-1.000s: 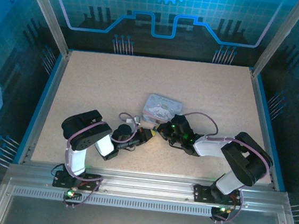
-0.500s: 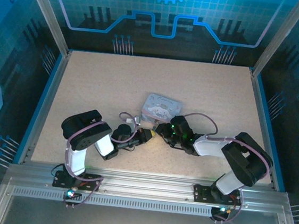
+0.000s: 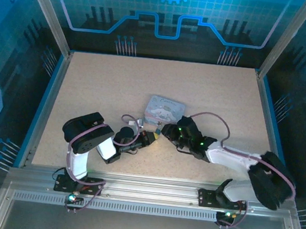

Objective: Unlock the padlock with the key

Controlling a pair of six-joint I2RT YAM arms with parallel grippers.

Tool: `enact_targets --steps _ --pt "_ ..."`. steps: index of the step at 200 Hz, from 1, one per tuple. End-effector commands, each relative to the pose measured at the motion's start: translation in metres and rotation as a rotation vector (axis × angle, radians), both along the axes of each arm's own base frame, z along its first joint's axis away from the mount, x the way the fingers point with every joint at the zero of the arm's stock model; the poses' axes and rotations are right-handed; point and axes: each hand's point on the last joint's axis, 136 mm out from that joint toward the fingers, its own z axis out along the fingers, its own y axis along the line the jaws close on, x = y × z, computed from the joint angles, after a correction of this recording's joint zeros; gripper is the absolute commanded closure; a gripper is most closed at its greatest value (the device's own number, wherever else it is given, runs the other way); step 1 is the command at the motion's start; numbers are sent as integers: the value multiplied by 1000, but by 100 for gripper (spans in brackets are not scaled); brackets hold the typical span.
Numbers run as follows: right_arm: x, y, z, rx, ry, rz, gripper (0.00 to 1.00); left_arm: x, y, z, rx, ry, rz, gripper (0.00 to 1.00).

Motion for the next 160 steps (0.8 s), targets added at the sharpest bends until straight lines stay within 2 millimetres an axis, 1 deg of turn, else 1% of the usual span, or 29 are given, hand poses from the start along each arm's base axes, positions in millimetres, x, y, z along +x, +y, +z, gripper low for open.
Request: enact_targets --steps 1,21,34,54,96,112,128,134,149,160 --pt "-1 -20 0 -123 -35 -23 53 4 0 17 -27 -62 1 100" --pt "-1 -11 0 -98 -47 16 53 4 -2 19 -33 -67 -6 100" --pt "0 0 -1 -69 -46 51 53 5 -3 19 -34 -69 -8 100" --pt "1 16 -7 -40 -34 92 56 4 -4 20 -37 -69 -13 100" --pt "7 29 -22 -29 10 101 55 3 -2 22 -28 -85 -18 100" --pt "8 37 -25 -9 25 117 62 1 -2 22 -20 -94 -23 100" --pt "9 44 -30 11 45 129 66 1 -3 23 -24 -95 -28 100" --pt "12 49 -28 34 33 129 66 1 -4 24 -26 -97 -30 100" --pt "11 54 -35 41 58 121 64 2 -5 26 -32 -101 -35 100" --pt "11 55 -41 41 81 105 60 2 -6 28 -37 -103 -38 100"
